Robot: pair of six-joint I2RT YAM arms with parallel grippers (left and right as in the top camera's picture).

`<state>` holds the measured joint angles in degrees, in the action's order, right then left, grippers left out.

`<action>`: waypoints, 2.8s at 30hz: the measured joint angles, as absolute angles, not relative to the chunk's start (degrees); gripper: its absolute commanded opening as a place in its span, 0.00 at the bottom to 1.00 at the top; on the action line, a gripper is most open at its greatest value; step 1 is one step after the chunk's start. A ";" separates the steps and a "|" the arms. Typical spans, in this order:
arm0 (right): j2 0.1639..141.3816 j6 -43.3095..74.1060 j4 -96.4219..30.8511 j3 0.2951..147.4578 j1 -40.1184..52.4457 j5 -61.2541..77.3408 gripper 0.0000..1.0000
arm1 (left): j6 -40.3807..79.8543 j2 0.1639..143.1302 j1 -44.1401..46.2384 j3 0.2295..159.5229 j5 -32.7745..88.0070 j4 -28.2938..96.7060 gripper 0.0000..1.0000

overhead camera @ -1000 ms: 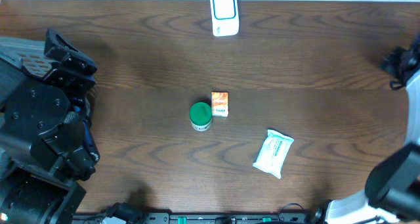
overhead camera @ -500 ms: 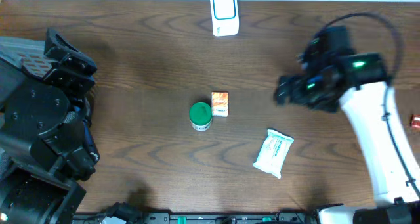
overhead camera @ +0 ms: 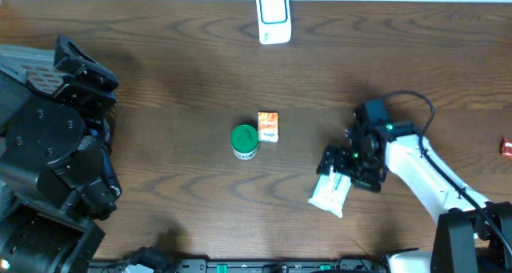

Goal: Scan the item barcode
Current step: 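Grasp the light-blue wet-wipe pack with the right gripper, then lift the wipe pack and carry it left toward the snack box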

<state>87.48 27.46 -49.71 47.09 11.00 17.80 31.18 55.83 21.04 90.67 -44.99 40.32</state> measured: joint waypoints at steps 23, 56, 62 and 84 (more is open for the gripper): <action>85.65 29.98 -33.12 38.15 4.60 20.03 0.01 | 31.18 55.83 21.04 90.67 -44.99 40.32 0.82; 77.28 15.66 10.96 41.41 17.65 -31.57 0.01 | 31.18 55.83 21.04 90.67 -45.01 40.32 0.81; 88.75 7.38 22.94 41.28 22.41 -52.18 0.01 | 31.18 55.83 21.04 90.67 -45.01 40.36 0.82; 111.28 0.05 29.21 41.25 50.37 -75.24 0.73 | 31.05 55.83 21.04 90.67 -45.01 40.34 0.82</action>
